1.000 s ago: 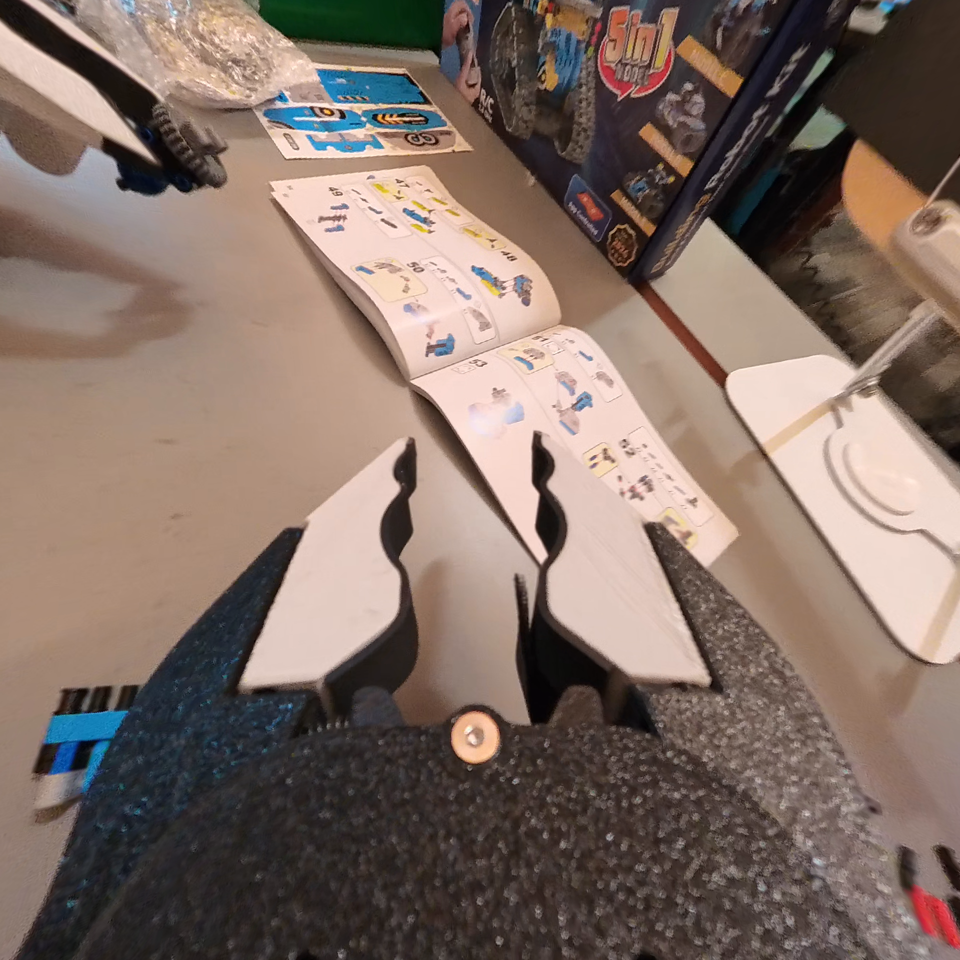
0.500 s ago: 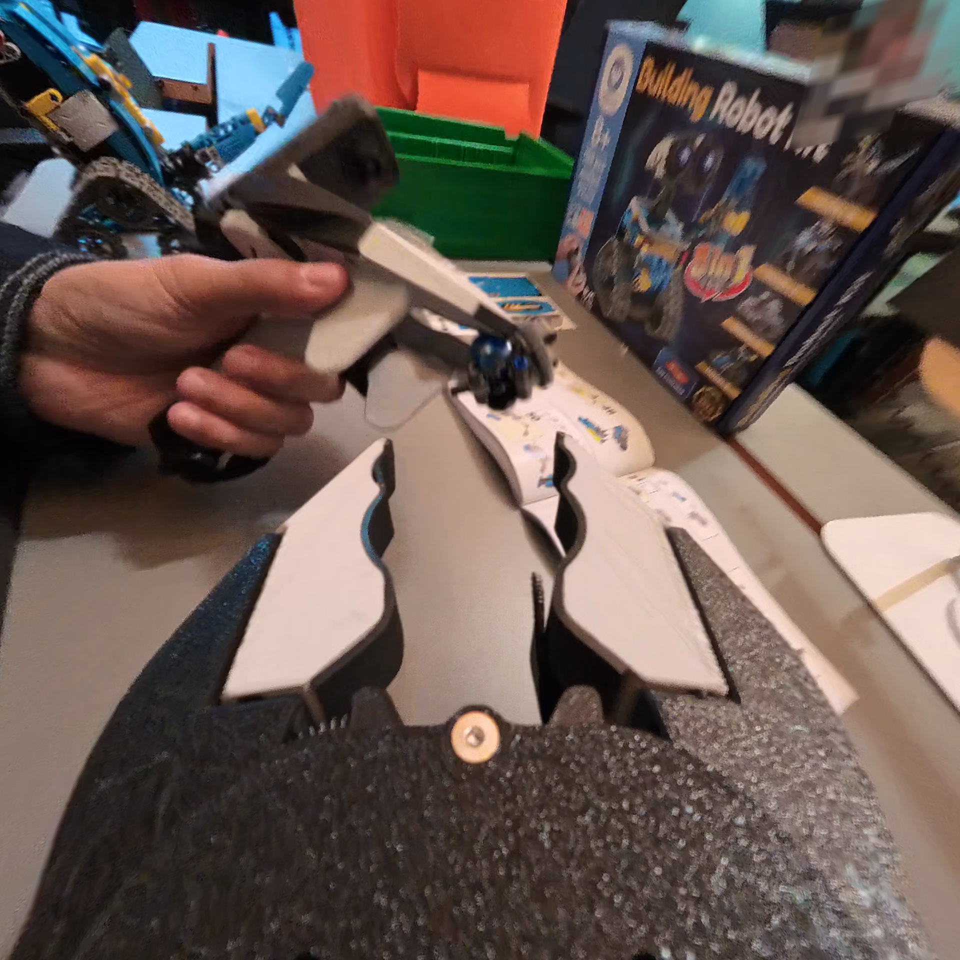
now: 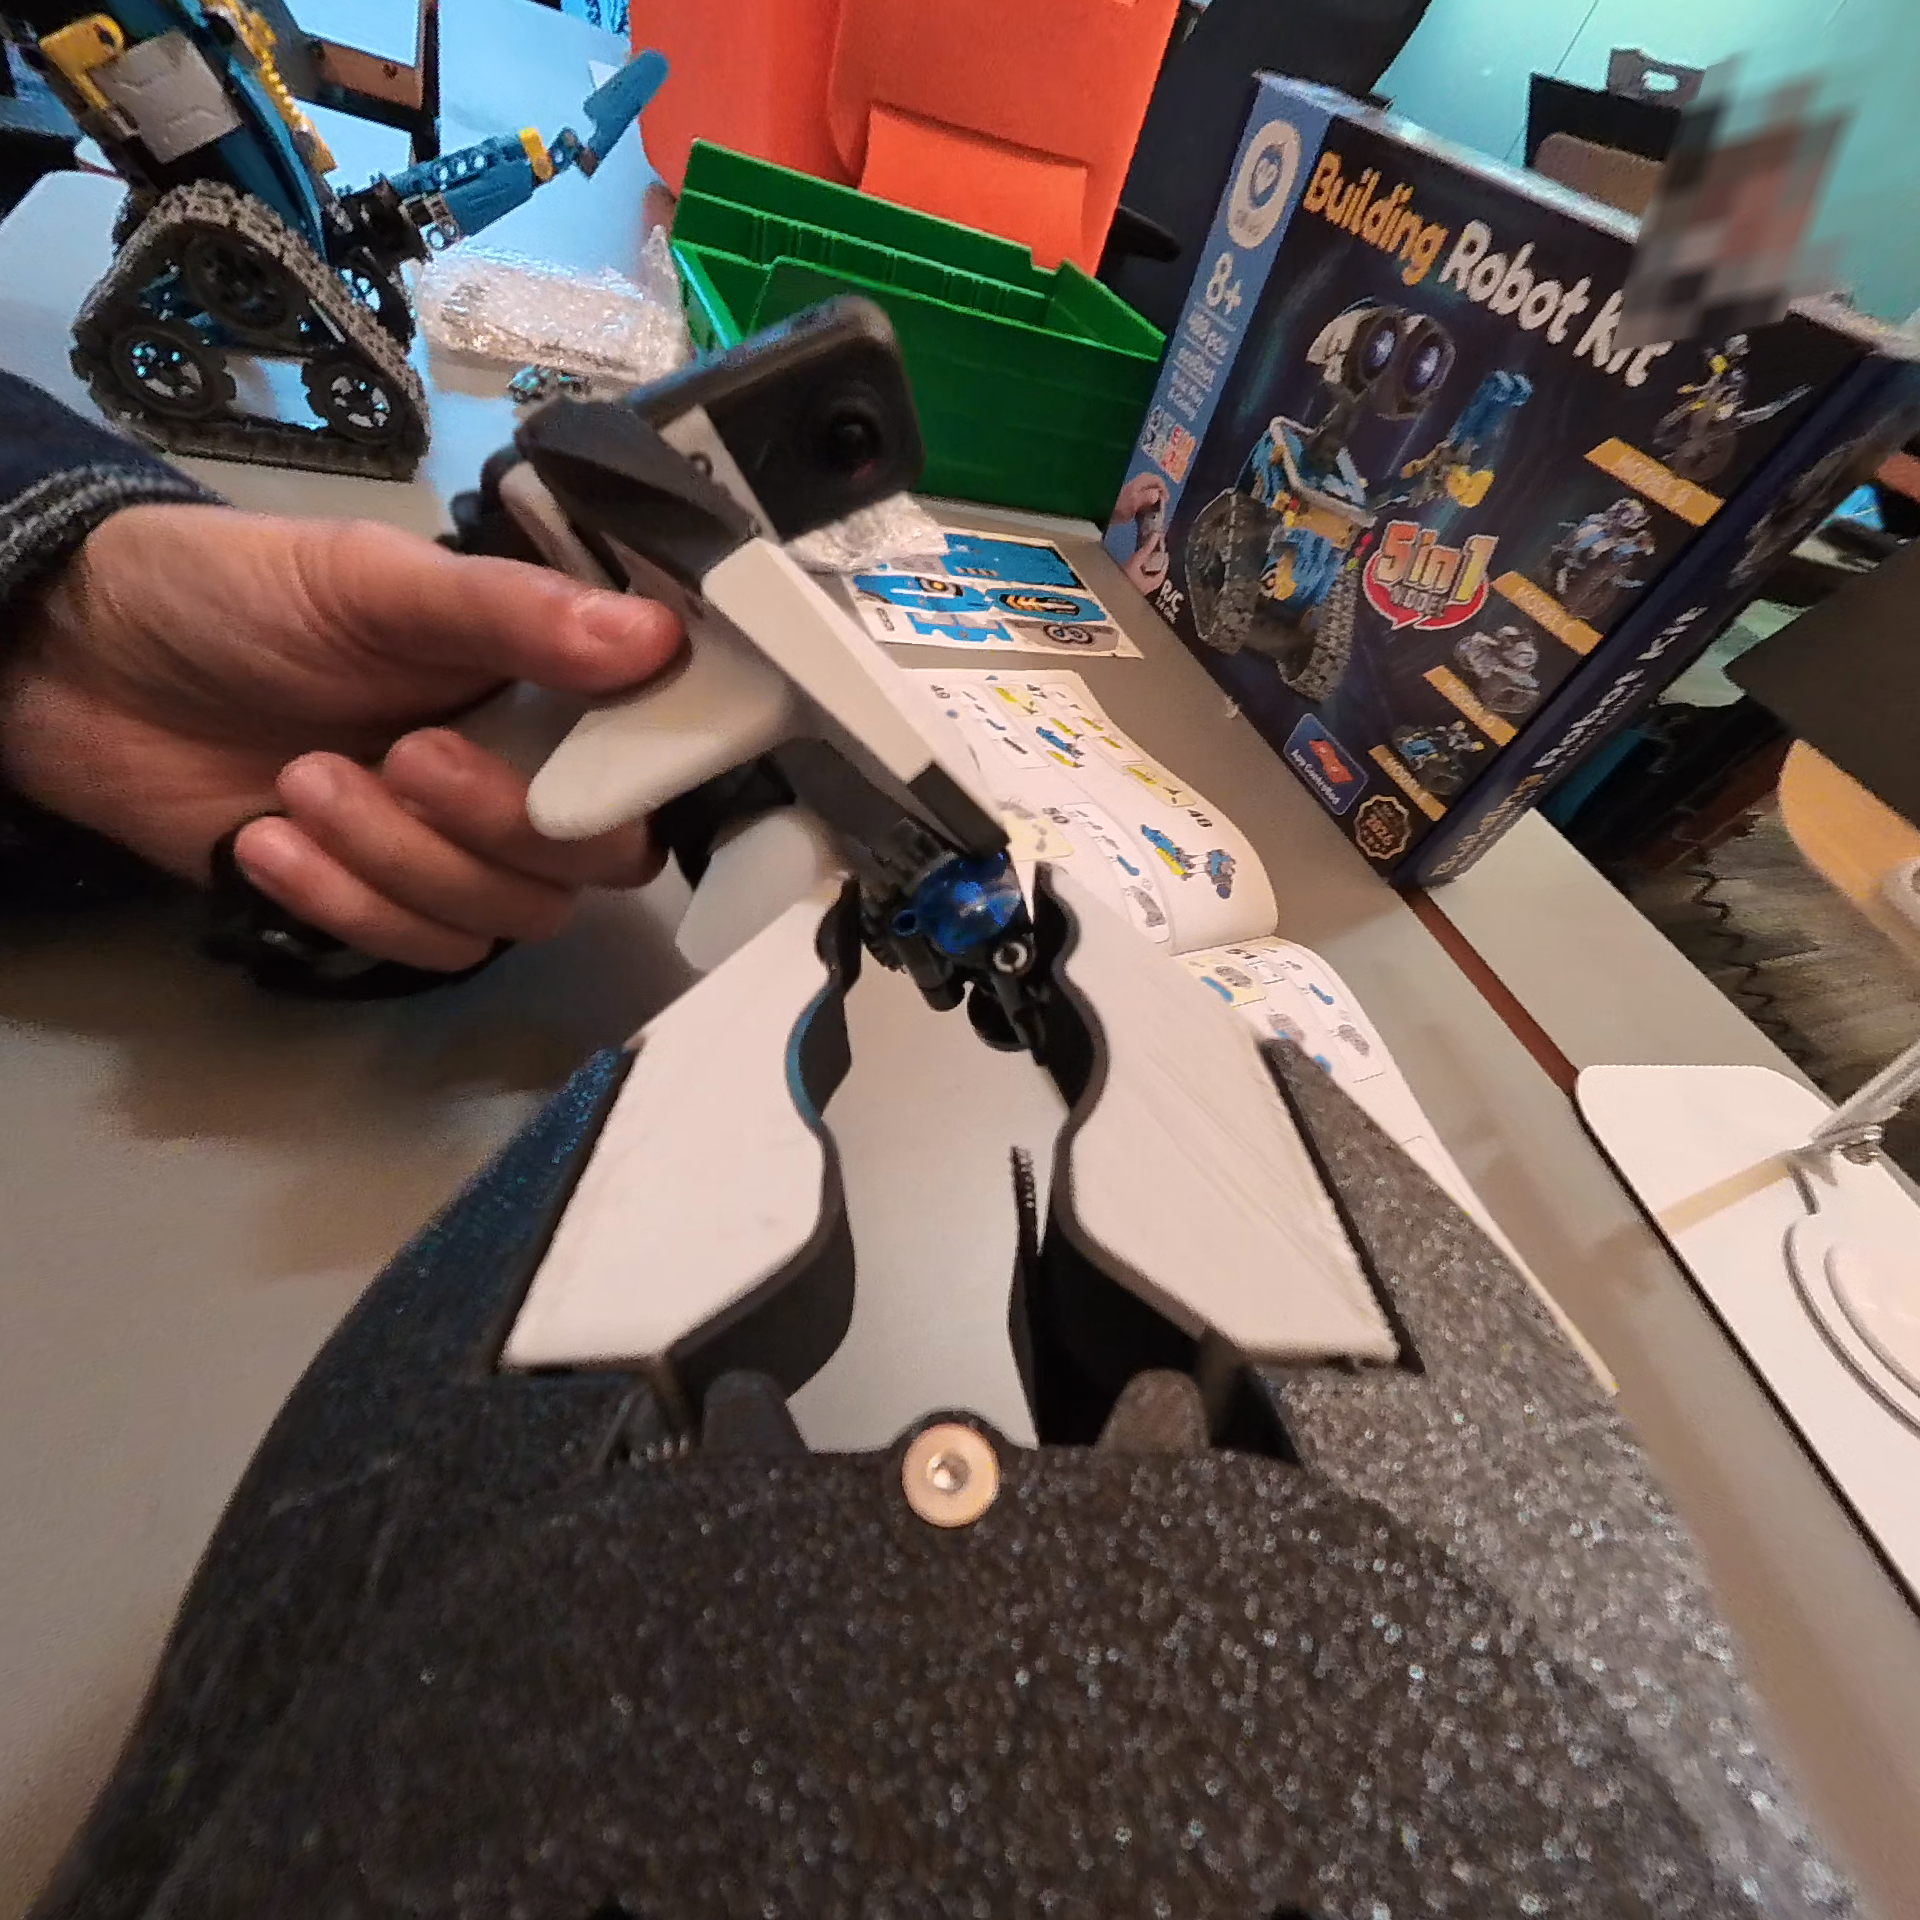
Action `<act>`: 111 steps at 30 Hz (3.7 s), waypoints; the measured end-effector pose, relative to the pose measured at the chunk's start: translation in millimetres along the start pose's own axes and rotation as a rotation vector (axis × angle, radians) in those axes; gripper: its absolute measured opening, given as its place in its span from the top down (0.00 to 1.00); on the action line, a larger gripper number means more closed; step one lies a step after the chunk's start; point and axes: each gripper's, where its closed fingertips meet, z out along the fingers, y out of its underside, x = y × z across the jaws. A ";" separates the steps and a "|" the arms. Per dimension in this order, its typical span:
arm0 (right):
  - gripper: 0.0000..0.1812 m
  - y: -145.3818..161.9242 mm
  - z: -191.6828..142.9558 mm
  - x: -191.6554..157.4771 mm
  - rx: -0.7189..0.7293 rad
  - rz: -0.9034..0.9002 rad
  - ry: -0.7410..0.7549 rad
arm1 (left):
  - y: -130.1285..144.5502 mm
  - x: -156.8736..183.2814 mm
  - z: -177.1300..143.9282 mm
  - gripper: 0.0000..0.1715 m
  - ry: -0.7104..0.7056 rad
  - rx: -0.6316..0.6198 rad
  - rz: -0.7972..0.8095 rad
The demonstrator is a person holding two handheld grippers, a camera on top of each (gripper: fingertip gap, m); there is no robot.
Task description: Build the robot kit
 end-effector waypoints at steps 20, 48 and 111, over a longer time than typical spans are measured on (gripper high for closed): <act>0.83 11.3 1.9 4.6 -0.064 -0.093 0.043 | 1.4 -11.5 -11.4 0.77 -0.115 -0.119 0.141; 0.76 24.7 4.7 14.3 -0.081 0.152 0.001 | -24.8 -26.5 -37.7 0.84 -0.271 -0.088 0.245; 0.96 -33.7 -37.9 -4.2 0.340 0.782 -0.656 | 8.1 36.4 -7.2 0.86 -0.006 -0.123 0.512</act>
